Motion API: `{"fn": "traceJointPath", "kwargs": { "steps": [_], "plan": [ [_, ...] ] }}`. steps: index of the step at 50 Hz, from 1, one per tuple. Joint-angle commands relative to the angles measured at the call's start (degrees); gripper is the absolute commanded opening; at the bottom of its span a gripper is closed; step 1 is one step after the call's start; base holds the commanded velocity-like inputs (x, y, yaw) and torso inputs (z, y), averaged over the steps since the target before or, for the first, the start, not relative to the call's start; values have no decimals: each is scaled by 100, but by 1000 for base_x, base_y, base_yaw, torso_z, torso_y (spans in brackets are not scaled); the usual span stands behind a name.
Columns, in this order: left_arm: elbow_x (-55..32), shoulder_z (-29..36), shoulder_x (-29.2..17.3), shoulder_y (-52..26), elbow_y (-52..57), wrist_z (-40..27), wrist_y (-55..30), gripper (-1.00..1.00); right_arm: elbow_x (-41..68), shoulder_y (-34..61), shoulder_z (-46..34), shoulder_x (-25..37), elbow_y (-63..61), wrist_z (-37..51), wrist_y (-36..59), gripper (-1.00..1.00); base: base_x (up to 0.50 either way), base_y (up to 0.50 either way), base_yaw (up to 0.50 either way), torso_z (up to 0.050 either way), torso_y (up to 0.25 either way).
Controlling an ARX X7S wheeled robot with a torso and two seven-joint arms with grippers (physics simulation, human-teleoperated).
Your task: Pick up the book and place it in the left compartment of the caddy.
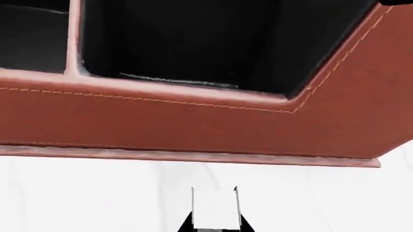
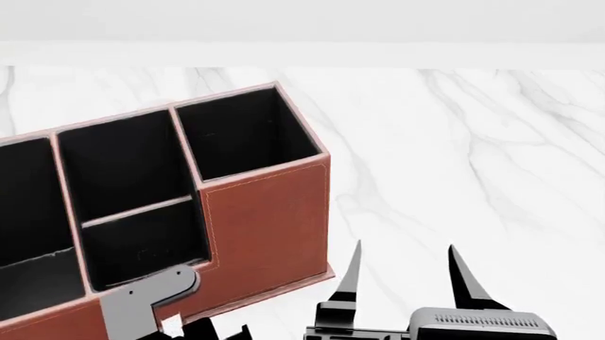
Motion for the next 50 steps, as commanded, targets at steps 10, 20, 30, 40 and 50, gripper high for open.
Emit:
{"fn": "traceJointPath", "kwargs": {
  "steps": [10,20,30,40,50],
  "plan": [
    [-404,-10,-307,98,1159,-850,-66,-100,79,7,-24,34,16,14,-37,100,0,0,0,0,0],
    [-512,17,-491,126,1625,-1045,-199,-100,87,8,-75,16,143,-6,-113,100,0,0,0,0,1],
    [-864,-44,-686,251,2288,-1248,-356,-100,124,4,-105,18,187,-17,-155,100,0,0,0,0,1],
    [-1126,-112,-820,214,2872,-1479,-474,-100,144,-10,-145,32,159,0,-150,100,0,0,0,0,1],
    [-1419,-240,-950,136,3630,-1868,-564,-100,168,1,-165,50,162,4,-168,100,0,0,0,0,1]
  ]
}}
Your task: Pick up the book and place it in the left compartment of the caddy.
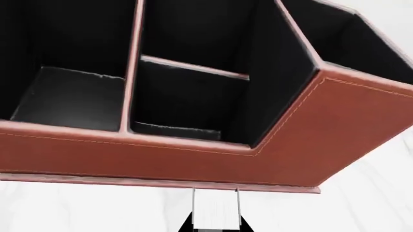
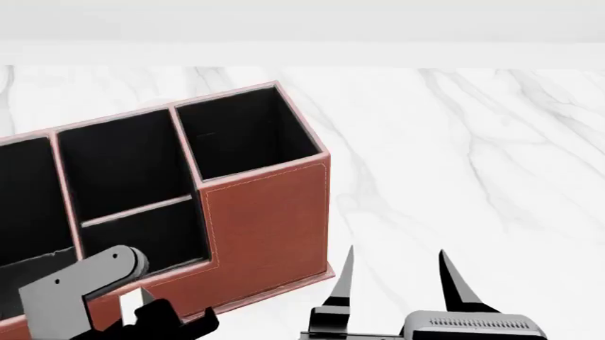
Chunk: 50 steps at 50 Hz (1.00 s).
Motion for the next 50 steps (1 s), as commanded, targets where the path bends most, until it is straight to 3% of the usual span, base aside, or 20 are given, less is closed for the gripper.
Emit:
{"fn": "traceJointPath", "kwargs": {
  "steps": [1,19,50],
  "plan": [
    [-283,-147,-159,-127,871,-320,-33,-100,21,2,-31,16,2,8,-17,100,0,0,0,0,0],
    [-744,-389,-379,-214,1756,-870,-112,-100,106,-37,-25,58,-45,20,-73,100,0,0,0,0,1],
    [-757,-923,-924,-300,2127,-1141,-192,-100,164,-25,-81,97,25,48,-118,100,0,0,0,0,1]
  ]
}}
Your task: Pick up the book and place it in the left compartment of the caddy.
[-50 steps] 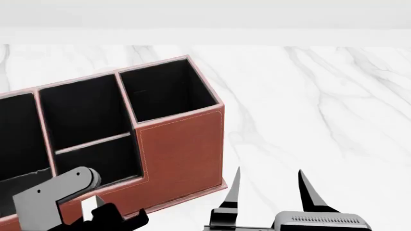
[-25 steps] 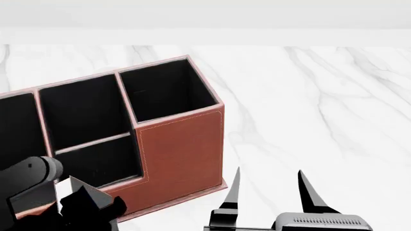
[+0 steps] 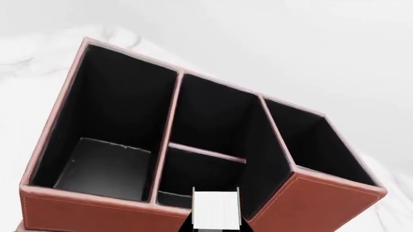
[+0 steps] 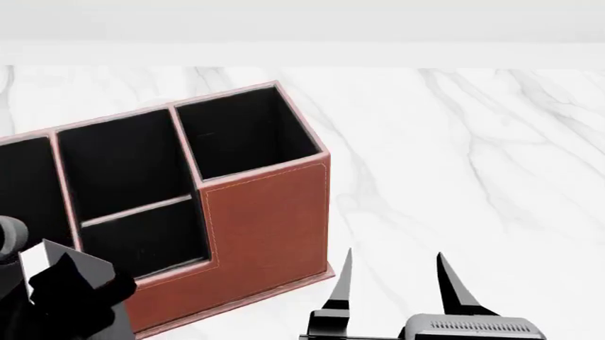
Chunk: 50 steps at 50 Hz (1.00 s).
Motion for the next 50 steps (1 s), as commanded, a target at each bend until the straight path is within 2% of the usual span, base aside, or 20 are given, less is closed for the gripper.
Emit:
{"fn": "traceJointPath", "kwargs": {
  "steps": [1,34,50],
  "plan": [
    [-51,-274,-241,-58,168,-26,37,-100,23,14,-13,18,7,21,-6,100,0,0,0,0,0],
    [-195,-859,-576,-22,439,-189,-161,-100,56,13,-103,50,59,54,-47,100,0,0,0,0,1],
    [-176,-935,-587,-486,188,-152,-576,-100,83,17,-134,57,130,50,-88,100,0,0,0,0,1]
  ]
}}
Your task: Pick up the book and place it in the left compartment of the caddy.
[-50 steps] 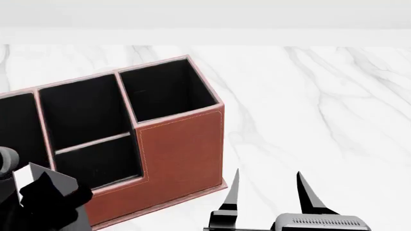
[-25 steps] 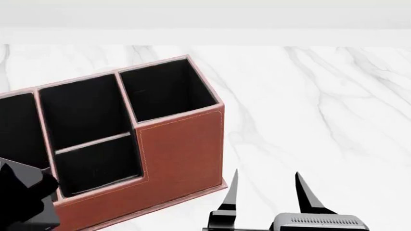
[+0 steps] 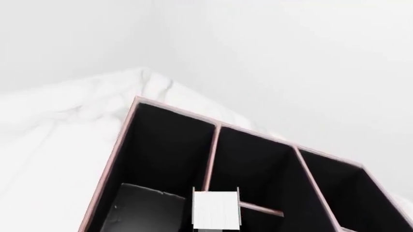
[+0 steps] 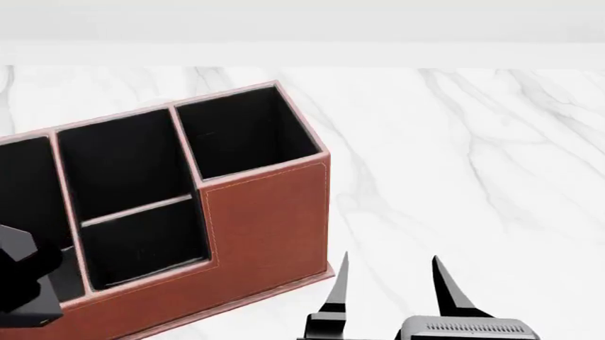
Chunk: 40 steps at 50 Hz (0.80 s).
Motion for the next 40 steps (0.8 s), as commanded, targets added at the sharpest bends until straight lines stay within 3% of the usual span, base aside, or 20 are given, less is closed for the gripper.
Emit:
{"fn": "traceJointPath", "kwargs": {
  "steps": [1,19,40],
  "plan": [
    [16,-136,-26,-345,-183,78,-154,-100,23,4,-20,9,47,-2,-29,100,0,0,0,0,0],
    [422,-161,-30,-666,-615,275,-329,-100,44,19,-53,29,80,11,-57,100,0,0,0,0,1],
    [1660,504,123,-1047,-1902,1088,-282,-100,62,37,-91,45,154,14,-110,100,0,0,0,1,1]
  ]
}}
